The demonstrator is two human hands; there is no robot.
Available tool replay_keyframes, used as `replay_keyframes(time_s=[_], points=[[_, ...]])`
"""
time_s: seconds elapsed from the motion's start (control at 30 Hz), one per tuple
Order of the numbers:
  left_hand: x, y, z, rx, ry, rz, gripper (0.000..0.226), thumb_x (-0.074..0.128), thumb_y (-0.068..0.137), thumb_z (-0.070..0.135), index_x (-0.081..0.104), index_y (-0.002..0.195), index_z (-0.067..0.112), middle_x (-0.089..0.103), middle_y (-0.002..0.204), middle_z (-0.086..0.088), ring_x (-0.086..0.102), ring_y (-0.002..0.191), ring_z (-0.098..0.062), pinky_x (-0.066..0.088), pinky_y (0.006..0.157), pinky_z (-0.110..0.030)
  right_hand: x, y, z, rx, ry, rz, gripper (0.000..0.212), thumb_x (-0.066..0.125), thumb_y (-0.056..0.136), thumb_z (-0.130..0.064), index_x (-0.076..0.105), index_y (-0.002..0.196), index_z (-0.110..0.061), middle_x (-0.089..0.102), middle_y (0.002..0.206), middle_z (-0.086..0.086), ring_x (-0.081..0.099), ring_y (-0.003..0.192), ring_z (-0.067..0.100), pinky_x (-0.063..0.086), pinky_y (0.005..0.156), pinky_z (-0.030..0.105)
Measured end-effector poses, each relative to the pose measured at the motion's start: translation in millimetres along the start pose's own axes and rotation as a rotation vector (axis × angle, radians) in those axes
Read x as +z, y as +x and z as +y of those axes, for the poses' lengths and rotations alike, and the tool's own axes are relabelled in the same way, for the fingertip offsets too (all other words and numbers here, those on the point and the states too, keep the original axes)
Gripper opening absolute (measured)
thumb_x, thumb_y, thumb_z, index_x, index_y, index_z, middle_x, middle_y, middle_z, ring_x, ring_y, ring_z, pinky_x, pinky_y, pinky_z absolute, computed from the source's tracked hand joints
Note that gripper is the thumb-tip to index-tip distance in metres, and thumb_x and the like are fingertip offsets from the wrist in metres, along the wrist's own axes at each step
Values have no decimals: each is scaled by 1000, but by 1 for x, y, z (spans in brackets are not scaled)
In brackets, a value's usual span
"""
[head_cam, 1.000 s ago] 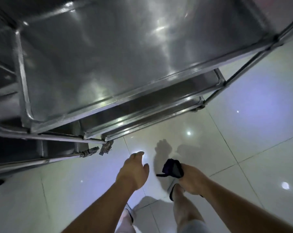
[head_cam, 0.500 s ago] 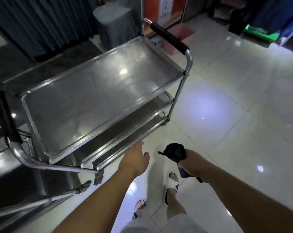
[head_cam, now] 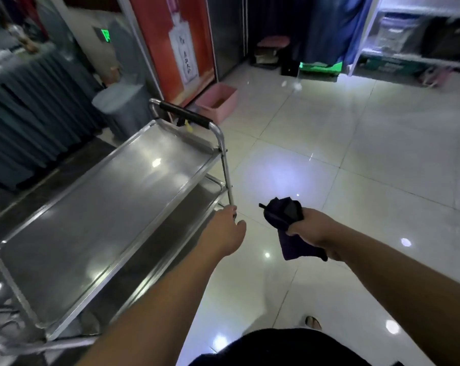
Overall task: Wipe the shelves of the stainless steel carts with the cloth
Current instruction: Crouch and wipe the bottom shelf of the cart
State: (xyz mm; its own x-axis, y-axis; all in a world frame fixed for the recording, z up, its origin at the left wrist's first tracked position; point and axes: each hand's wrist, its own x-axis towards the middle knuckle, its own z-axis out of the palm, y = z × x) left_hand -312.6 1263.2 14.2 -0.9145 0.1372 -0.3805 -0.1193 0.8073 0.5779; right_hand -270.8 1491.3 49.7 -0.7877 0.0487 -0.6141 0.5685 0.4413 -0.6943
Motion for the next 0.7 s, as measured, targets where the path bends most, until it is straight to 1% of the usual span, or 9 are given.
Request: replay_keyframes(time_s=[0.03, 0.13, 0.23, 0.27, 0.33, 0.4, 0.5, 0.6, 0.7], points=[[3, 11, 16, 3, 8, 4, 55, 53, 99, 34, 46, 151, 18, 56, 148, -6, 56, 131, -24, 40, 101, -30, -17, 4, 4, -3, 47, 5, 23, 60, 83, -5, 65, 104, -12, 71, 101, 14, 66, 85, 28, 53, 73, 35], [17, 41, 63, 3, 4, 1, 56, 53, 100, 32, 44, 154, 19, 50, 154, -8, 55, 133, -26, 44, 108, -37, -69, 18, 15, -2, 124, 12, 23, 60, 82, -5, 65, 103, -12, 74, 97, 16, 70, 82, 26, 57, 74, 38], [38, 71, 111, 11, 15, -8, 55, 52, 101, 35, 42, 154, 22, 47, 156, -5, 55, 132, -24, 41, 99, -29, -122, 32, 23, 37, 157, 53, 23, 60, 78, -6, 62, 101, -6, 73, 95, 15, 72, 86, 31, 57, 76, 40], [46, 80, 126, 14, 16, -15, 55, 51, 101, 36, 41, 154, 23, 47, 156, -4, 54, 132, -23, 39, 94, -28, -139, 37, 24, 42, 157, 53, 21, 58, 75, -6, 59, 95, -2, 72, 88, 15, 70, 79, 30, 55, 73, 39], [60, 103, 153, 20, -1, -33, 56, 50, 102, 38, 40, 155, 26, 45, 157, -3, 55, 129, -22, 38, 90, -29, -169, 49, 25, 41, 125, 60, 18, 51, 70, -8, 57, 87, -6, 67, 72, 15, 60, 65, 26, 48, 67, 36], [69, 127, 176, 23, -15, -53, 56, 50, 102, 39, 39, 155, 27, 45, 157, -3, 56, 121, -20, 37, 88, -29, -193, 66, 26, 47, 66, 126, 17, 49, 71, -10, 55, 85, -3, 65, 64, 13, 55, 60, 22, 44, 66, 34], [73, 166, 199, 32, -30, -72, 55, 51, 102, 40, 40, 154, 28, 45, 156, -2, 50, 106, -13, 38, 87, -28, -218, 97, 20, 47, 41, 201, 19, 49, 72, -10, 52, 90, -7, 59, 58, 6, 48, 58, 20, 38, 62, 33], [66, 215, 209, 32, -21, -82, 55, 51, 102, 40, 40, 154, 29, 45, 156, -1, 49, 104, -12, 39, 87, -29, -234, 138, 3, 46, 53, 208, 18, 49, 73, -10, 52, 90, -14, 54, 57, -1, 44, 55, 16, 36, 61, 32], [52, 276, 218, 62, 2, -104, 56, 50, 103, 40, 38, 156, 28, 44, 157, -1, 50, 103, -12, 39, 88, -29, -247, 188, -25, 51, 59, 208, 18, 49, 73, -10, 52, 88, -18, 54, 55, -4, 45, 44, 8, 36, 59, 29]])
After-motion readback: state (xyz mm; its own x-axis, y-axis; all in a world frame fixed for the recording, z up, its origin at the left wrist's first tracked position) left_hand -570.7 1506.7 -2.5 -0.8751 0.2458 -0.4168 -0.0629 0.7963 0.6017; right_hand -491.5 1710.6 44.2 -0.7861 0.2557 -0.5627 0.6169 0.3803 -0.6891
